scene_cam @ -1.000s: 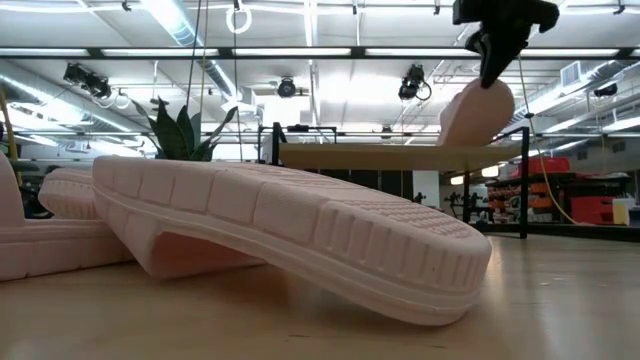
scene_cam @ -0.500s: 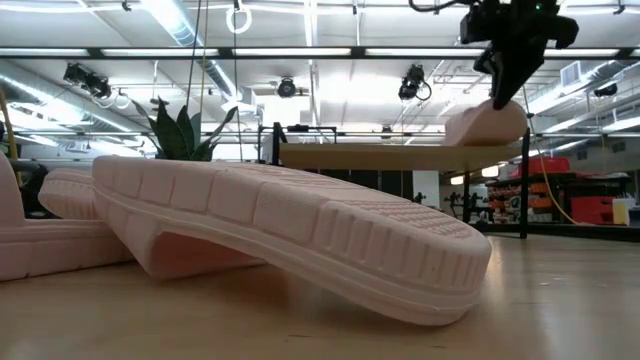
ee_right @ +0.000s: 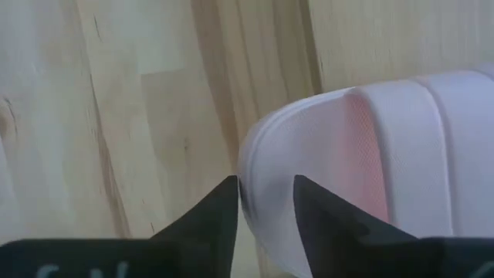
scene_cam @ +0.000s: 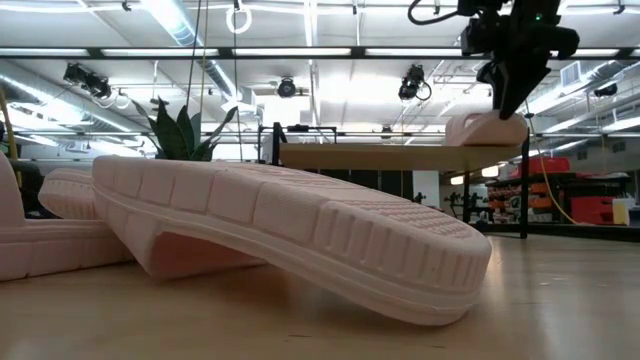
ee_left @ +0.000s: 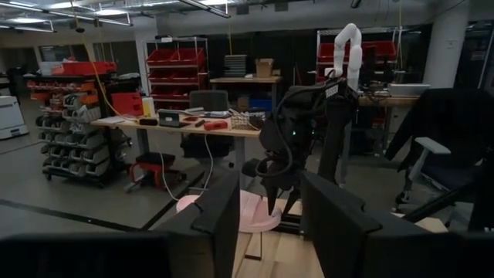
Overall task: Pick and place slides into the shelf
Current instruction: Put the pink slipper on the shelf
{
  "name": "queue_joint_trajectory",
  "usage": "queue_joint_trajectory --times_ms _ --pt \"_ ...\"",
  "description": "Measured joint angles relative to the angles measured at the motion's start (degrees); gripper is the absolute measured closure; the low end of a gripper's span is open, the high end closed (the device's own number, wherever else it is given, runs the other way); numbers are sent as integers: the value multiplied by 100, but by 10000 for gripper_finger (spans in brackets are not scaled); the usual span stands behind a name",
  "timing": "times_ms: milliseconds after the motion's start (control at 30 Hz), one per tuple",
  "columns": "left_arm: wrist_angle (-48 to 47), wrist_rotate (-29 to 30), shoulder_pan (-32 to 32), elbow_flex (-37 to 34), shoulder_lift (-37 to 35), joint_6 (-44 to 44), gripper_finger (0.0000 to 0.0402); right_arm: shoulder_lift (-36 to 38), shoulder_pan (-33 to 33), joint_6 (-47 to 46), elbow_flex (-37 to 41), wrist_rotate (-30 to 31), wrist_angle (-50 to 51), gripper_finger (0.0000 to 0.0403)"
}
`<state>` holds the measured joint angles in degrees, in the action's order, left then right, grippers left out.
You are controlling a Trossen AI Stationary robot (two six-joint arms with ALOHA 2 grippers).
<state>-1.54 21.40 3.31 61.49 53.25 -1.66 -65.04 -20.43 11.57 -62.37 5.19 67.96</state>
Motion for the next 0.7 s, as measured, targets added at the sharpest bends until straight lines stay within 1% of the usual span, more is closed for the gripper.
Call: queue_joint_trajectory --times_ms 200,367,467,533,633,700 --pt "-2 0 0 0 0 1 264 -4 -2 3 -29 82 183 236" --pt "-4 -1 0 0 0 2 257 -7 -2 86 -370 221 427 208" --pt "-6 0 0 0 0 3 252 -7 -2 78 -752 231 572 198" --pt "-13 -1 0 0 0 4 251 -9 -2 -85 -1092 227 715 195" --pt "-109 -1 2 0 0 116 252 -9 63 -552 -1690 76 851 194" --pt "-250 -17 2 0 0 278 255 -7 185 -1011 -2093 -167 871 197"
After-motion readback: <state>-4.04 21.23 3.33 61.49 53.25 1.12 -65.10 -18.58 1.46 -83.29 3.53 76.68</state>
